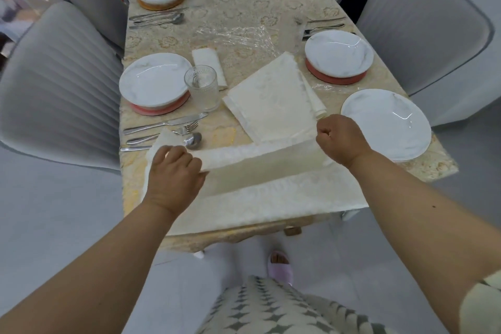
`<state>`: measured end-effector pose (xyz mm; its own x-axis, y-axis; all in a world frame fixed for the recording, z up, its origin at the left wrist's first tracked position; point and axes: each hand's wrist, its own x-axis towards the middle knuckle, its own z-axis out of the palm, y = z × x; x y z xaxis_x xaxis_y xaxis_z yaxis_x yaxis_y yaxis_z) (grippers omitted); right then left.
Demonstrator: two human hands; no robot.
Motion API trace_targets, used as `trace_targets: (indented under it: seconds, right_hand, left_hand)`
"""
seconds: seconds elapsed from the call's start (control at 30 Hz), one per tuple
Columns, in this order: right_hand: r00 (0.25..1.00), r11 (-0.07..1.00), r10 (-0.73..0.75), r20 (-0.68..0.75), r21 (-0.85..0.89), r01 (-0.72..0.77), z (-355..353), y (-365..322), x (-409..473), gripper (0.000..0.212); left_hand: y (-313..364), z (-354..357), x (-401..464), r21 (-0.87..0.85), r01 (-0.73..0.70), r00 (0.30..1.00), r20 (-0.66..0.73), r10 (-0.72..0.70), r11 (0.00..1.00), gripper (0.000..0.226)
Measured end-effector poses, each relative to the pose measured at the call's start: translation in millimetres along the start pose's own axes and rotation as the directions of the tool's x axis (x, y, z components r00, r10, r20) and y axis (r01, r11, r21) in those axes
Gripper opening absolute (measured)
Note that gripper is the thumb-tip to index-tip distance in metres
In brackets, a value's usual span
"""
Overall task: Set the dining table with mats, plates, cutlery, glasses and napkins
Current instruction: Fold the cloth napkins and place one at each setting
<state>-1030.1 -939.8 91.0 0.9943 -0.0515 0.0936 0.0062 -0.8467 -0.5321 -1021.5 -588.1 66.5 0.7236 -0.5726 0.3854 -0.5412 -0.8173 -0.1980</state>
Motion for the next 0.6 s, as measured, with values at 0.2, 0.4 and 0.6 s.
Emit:
trace_targets:
  seconds: [0.2,0.4,0.6]
  right_hand:
    - [0.997,0.983,0.028,-0.065,-0.18,-0.04,24.9,-7.5,-24.3,0.029]
    - [0.877,0.876,0.474,-0.079,0.142,-0.461,57.8,-44.3,-70.7,0.01]
    - [0.474,0.225,0.863,0.178,0.704,-0.673,79.1,-50.9,-86.2,0.029]
  left_hand:
    - [7.9,10.2,-38.6,-0.08,0.091,0.95,0.306,-0.063,0.993,0.02]
    - [31.1,-5.7,-52.2,-0.201,0.745,0.636,0.503,-0.585,0.636,0.026]
    - [35.1,-10.4,-29.3,-0.255,0.615,-0.123,0.904,-0.41,-0.746,0.012]
